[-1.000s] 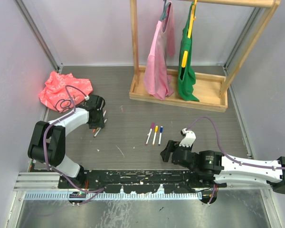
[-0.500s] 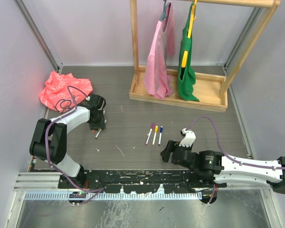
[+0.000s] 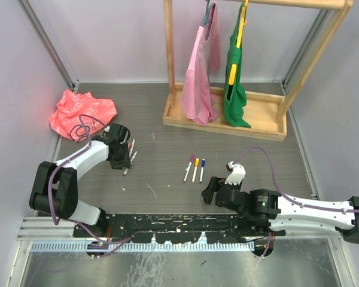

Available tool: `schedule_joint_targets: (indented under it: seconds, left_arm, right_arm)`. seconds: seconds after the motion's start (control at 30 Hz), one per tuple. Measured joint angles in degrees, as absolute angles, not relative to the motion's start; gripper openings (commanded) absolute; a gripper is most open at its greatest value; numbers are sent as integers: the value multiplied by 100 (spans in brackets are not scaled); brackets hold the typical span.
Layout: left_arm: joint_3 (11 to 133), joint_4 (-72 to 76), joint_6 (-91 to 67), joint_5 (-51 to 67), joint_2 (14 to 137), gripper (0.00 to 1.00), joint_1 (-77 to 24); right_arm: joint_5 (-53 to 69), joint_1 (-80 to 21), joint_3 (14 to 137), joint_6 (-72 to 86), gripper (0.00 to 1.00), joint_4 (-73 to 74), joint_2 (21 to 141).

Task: Insert the pens into the pen caps
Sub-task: Pick up the pen from the center of the board.

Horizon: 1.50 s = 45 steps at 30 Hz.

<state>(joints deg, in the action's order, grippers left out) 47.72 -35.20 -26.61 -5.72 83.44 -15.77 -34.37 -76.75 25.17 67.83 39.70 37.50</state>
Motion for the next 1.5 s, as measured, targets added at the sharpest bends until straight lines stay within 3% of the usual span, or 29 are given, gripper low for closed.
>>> schedule_joint_targets:
  seconds: [0.27, 0.77, 1.0, 1.17, 1.5]
  left_arm:
    - [4630, -3546, -2794, -405, 8350, 30, -1780]
    - [4630, -3500, -2906, -261, 8565, 7, -2300]
    - [4783, -3380, -2740, -32, 8527, 4, -2982]
    - [4864, -3006, -2611, 303, 8044, 2, -3428]
    - [4703, -1828, -2661, 1304, 6351, 0, -3975]
  right_arm:
    - [-3409, -7675, 2517, 6779, 84, 3841, 3861]
    - [-3352, -7675, 2517, 6779, 84, 3778, 3863]
    - [-3428, -7675, 2517, 6785, 84, 3778, 3756]
    - [-3603, -7675, 2587, 6779, 84, 3778, 3588]
    - [-4047, -7669, 3028, 6674, 73, 3096, 3457]
